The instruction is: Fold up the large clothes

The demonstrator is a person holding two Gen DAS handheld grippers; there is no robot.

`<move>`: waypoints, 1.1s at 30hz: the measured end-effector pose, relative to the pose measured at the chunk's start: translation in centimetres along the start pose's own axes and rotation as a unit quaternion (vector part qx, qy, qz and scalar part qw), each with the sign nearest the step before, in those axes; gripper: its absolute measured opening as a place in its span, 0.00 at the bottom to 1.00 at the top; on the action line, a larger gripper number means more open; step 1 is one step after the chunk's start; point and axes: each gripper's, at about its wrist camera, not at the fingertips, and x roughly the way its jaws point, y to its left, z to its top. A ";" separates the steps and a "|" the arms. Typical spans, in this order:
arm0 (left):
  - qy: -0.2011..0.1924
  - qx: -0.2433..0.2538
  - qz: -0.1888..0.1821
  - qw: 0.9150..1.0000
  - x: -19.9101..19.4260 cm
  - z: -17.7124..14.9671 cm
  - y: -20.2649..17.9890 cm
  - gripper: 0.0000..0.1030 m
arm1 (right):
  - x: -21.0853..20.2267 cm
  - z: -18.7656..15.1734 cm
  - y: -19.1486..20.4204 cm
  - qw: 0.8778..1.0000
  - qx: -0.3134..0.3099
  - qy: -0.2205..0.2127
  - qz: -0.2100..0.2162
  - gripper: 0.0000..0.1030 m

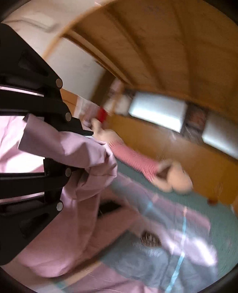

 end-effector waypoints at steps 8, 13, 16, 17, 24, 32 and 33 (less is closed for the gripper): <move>-0.094 0.060 0.027 0.993 -1.5 0.4 -0.6 0.68 | 6.4 4.1 -4.3 0.993 0.006 0.001 -0.116 0.16; 0.052 0.343 0.102 0.932 7.7 -8.8 -9.4 0.75 | 8.6 4.0 -6.6 0.987 0.022 0.041 -0.156 0.28; 0.107 0.395 0.186 0.893 14.0 -12.4 -9.1 0.76 | 7.3 3.9 -4.9 0.992 0.018 0.050 -0.115 0.78; 0.113 0.395 0.219 0.885 15.6 -12.5 -8.3 0.76 | 6.0 3.7 -3.1 0.992 -0.005 0.037 -0.119 0.92; 0.105 0.318 0.244 0.910 18.0 -9.2 -5.4 0.75 | 4.6 -7.3 10.8 0.902 -0.370 0.049 -0.219 0.99; 0.045 0.297 0.263 0.917 17.8 -8.2 -5.6 0.75 | 14.4 -22.9 12.8 0.760 -0.582 0.145 -0.252 0.99; 0.038 0.288 0.267 0.919 17.8 -8.0 -5.5 0.75 | 15.8 -22.8 12.0 0.752 -0.583 0.139 -0.273 0.99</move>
